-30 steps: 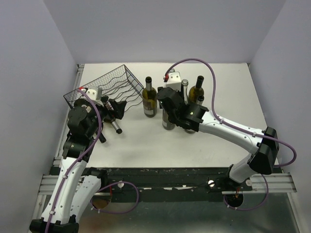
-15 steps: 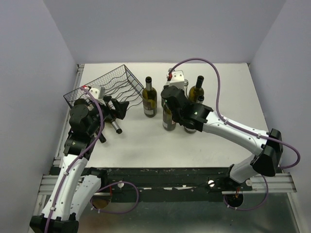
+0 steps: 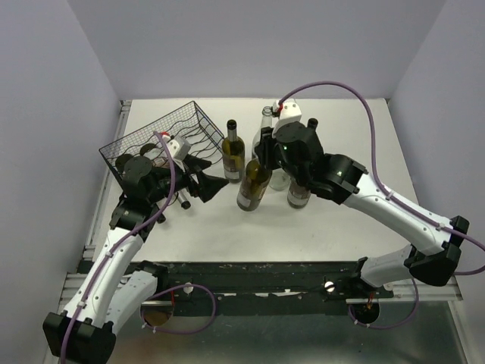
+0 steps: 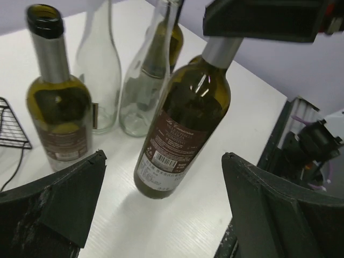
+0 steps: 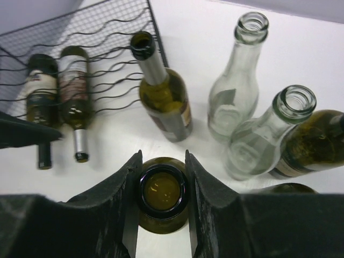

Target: Put the wine bottle on the wine rack

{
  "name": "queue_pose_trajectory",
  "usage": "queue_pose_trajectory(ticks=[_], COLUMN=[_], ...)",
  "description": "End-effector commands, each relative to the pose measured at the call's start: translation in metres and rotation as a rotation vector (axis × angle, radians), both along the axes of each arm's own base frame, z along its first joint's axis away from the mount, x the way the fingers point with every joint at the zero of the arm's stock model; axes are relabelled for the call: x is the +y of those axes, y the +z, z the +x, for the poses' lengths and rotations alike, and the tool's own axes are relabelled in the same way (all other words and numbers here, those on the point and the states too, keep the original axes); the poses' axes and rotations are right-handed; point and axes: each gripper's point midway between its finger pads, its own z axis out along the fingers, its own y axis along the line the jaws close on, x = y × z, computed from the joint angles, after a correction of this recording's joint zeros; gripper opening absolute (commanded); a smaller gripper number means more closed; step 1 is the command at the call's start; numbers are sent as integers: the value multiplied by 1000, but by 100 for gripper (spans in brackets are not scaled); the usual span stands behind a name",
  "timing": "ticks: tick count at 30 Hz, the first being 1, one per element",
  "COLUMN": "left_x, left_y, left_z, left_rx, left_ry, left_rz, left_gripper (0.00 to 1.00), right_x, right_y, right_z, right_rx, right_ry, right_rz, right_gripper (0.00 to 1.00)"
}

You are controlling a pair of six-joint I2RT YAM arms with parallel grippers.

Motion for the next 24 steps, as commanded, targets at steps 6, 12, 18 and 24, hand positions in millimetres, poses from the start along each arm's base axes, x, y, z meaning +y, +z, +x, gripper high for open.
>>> queue_pose_trajectory(ticks=[6,12,18,24], left_x=[-44,-53,-63,-66], left_y=[2,-16,-29,-28], left_z=[-53,-53,-60,-70], left_rx=[-66,-39,18,21], left_ry=[-296,-301,-360,-422], left_rz=[6,51,91,92], left_gripper=[99,99,99,99], right_x=[24,29,29,27], right_y=[113,121,132,144], right_z=[-51,-58,-65,-70], right_rx=[18,70,73,52], right_ry=[255,270,294,316], right_rz=[352,387,436,478], right_gripper=[1,1,1,1])
